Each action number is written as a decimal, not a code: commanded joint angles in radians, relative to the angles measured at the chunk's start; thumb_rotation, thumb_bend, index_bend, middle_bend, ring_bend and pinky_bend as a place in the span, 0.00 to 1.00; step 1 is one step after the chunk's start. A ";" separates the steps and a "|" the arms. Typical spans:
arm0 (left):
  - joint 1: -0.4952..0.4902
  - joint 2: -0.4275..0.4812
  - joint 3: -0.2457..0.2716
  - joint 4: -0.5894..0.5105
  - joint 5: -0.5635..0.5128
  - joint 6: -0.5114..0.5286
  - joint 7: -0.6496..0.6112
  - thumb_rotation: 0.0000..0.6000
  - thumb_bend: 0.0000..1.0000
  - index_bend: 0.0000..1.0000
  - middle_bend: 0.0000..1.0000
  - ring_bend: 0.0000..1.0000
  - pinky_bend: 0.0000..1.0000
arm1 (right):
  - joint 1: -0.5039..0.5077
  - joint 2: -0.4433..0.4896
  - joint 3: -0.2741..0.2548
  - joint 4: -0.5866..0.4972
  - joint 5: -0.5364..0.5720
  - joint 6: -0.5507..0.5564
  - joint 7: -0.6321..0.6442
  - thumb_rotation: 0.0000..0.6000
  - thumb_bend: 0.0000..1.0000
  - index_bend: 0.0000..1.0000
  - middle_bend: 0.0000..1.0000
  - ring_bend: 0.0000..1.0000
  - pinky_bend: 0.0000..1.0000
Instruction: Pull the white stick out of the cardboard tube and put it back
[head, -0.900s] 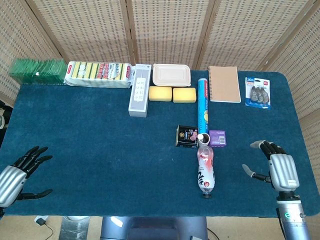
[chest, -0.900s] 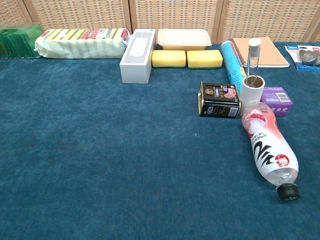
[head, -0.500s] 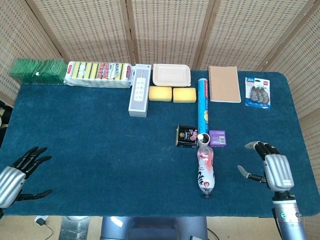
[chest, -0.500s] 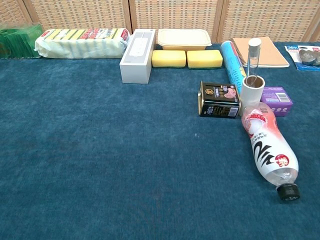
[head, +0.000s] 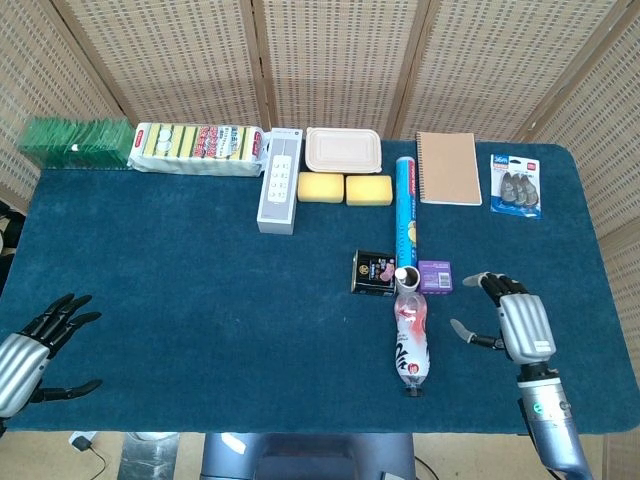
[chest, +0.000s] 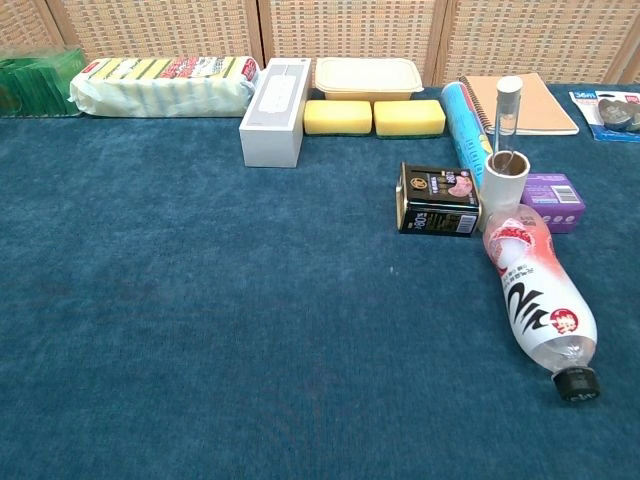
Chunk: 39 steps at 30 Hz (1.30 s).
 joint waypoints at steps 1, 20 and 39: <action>-0.001 0.000 0.000 -0.001 -0.001 -0.004 0.002 0.78 0.11 0.16 0.08 0.03 0.24 | 0.022 -0.028 0.018 0.018 0.016 -0.019 -0.020 0.72 0.27 0.32 0.35 0.32 0.36; -0.006 -0.001 -0.002 -0.005 -0.009 -0.019 0.004 0.77 0.11 0.16 0.08 0.03 0.24 | 0.085 -0.109 0.062 0.070 0.095 -0.083 -0.080 0.73 0.27 0.32 0.36 0.32 0.36; -0.006 0.001 -0.001 -0.001 -0.006 -0.016 -0.005 0.77 0.11 0.16 0.08 0.03 0.24 | 0.128 -0.187 0.064 0.075 0.127 -0.109 -0.153 0.72 0.27 0.32 0.36 0.33 0.36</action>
